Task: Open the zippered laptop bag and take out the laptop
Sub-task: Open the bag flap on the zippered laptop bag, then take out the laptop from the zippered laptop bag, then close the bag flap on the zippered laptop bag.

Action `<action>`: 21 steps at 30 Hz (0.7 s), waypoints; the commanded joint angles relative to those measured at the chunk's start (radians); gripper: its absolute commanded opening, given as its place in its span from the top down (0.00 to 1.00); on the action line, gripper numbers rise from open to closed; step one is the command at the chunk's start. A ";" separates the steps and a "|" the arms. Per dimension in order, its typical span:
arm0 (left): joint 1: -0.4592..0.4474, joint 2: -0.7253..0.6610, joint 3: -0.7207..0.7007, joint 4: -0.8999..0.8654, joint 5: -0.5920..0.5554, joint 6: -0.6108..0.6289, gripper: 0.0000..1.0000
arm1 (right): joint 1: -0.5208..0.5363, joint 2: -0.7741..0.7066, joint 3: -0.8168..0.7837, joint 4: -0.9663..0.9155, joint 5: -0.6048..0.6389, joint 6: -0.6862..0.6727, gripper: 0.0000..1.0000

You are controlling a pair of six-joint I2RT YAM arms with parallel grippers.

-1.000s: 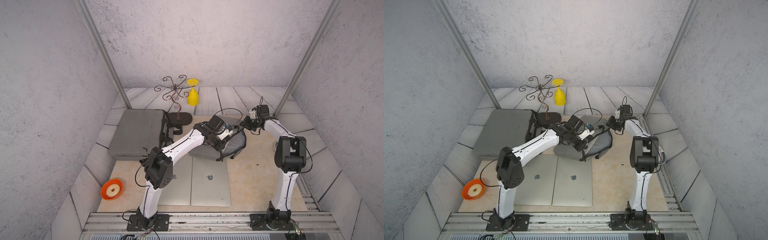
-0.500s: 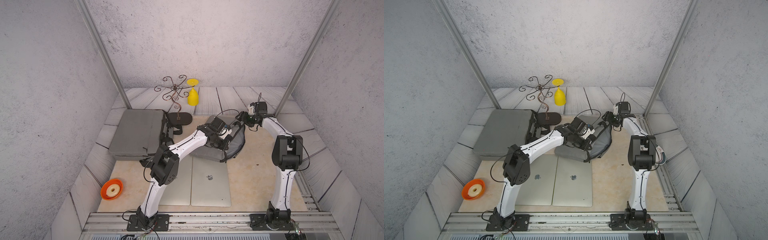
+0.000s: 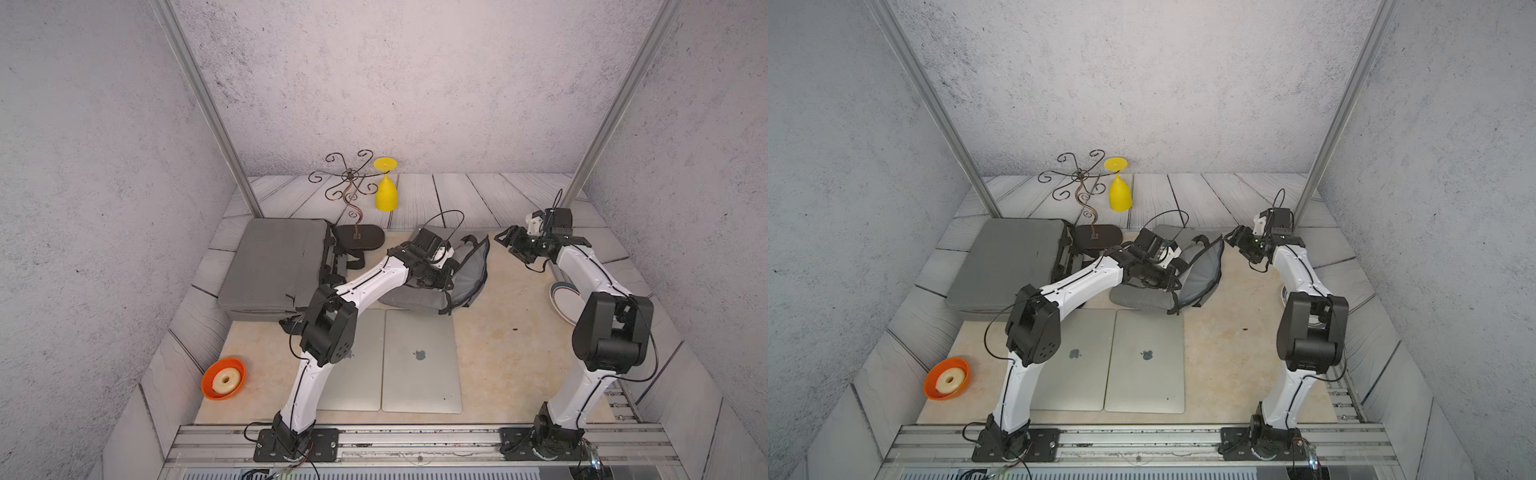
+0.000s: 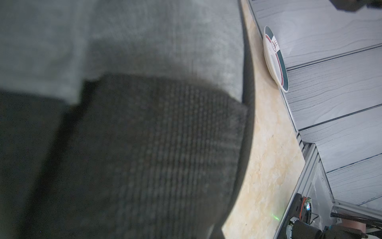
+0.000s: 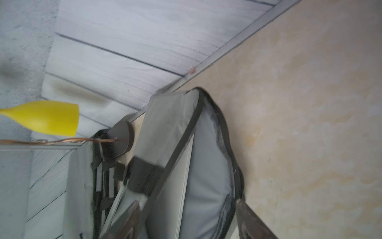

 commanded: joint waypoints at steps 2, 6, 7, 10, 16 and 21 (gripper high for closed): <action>0.011 -0.007 0.051 0.082 0.036 -0.035 1.00 | 0.014 -0.042 -0.174 0.092 -0.142 0.100 0.37; 0.011 -0.007 0.057 0.109 0.055 -0.069 1.00 | 0.056 -0.029 -0.247 0.189 -0.156 0.139 0.37; 0.011 -0.007 0.059 0.114 0.058 -0.075 1.00 | 0.062 -0.015 -0.262 0.232 -0.168 0.161 0.36; 0.011 -0.007 0.065 0.114 0.062 -0.075 1.00 | 0.080 0.033 -0.300 0.372 -0.187 0.238 0.36; 0.011 -0.013 0.067 0.114 0.063 -0.078 1.00 | 0.125 0.186 -0.221 0.452 -0.202 0.294 0.37; 0.011 -0.019 0.062 0.127 0.054 -0.083 1.00 | 0.161 0.315 -0.121 0.447 -0.219 0.293 0.38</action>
